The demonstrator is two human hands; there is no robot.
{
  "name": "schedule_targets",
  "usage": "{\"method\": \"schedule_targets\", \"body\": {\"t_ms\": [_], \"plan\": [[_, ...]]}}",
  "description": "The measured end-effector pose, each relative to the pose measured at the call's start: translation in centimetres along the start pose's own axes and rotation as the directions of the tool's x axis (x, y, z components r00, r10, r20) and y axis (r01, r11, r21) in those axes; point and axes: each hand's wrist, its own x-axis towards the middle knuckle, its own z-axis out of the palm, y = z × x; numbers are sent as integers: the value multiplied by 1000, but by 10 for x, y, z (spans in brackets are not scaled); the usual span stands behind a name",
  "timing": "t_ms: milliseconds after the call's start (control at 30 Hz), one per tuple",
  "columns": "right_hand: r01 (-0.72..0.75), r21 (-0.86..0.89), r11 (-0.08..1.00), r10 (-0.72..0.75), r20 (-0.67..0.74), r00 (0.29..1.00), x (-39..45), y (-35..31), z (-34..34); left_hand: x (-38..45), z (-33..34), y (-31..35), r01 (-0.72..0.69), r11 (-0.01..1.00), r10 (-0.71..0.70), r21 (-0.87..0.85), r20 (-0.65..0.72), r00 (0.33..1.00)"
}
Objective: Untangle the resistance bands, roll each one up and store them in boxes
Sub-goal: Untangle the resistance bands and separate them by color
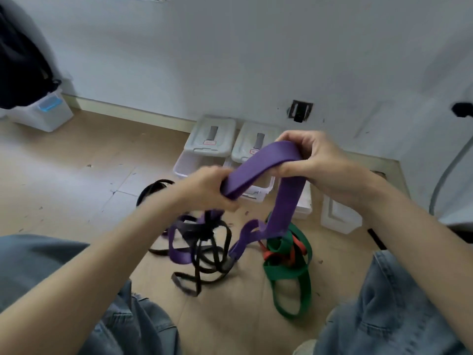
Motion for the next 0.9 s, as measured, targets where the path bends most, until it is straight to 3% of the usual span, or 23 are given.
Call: {"method": "schedule_targets", "body": {"t_ms": [67, 167, 200, 267, 333, 367, 400, 467, 500, 567, 633, 700, 800, 900], "plan": [[44, 225, 973, -47, 7, 999, 0, -2, 1, 1, 21, -12, 82, 997, -82, 3, 95, 992], [61, 479, 876, -7, -115, 993, 6, -3, -13, 0, 21, -9, 88, 966, -75, -244, 61, 995], [40, 440, 897, 41, -172, 984, 8, -2, -18, 0, 14, -4, 74, 943, -69, -324, 26, 997], [-152, 85, 985, 166, -206, 964, 10, 6, -24, -4, -4, 9, 19, 871, -76, -491, -97, 992], [-367, -359, 859, 307, -214, 928, 10, 19, -24, -9, -21, 25, -80, 773, -88, -629, -231, 969], [-391, -458, 798, 317, -233, 919, 9, 21, -22, -10, -27, 32, -109, 731, -106, -673, -270, 957], [-351, -470, 810, 280, -218, 935, 7, 20, -20, -12, -31, 38, -106, 702, -145, -704, -287, 947], [-216, -388, 896, 239, 12, 971, 3, 14, -15, -14, -33, 47, -45, 647, -243, -761, -262, 934], [-190, -368, 910, 272, 184, 945, 1, 15, -10, -14, -32, 50, -11, 608, -275, -794, -224, 935], [-162, -472, 866, 385, 426, 819, -6, 28, 8, -15, -31, 56, 38, 543, -285, -839, -142, 948], [-89, -563, 822, 399, 457, 795, -11, 46, 37, -17, -32, 60, 46, 505, -267, -862, -105, 958], [-45, -540, 841, 301, 397, 867, -10, 59, 55, -18, -34, 61, 36, 479, -256, -877, -101, 961], [-53, -555, 830, 274, 323, 906, -4, 56, 44, -16, -42, 46, 59, 526, -340, -848, -146, 929], [-221, -418, 881, 345, 249, 905, -1, 40, 15, -13, -44, 12, 231, 750, -458, -620, -234, 858]]}}
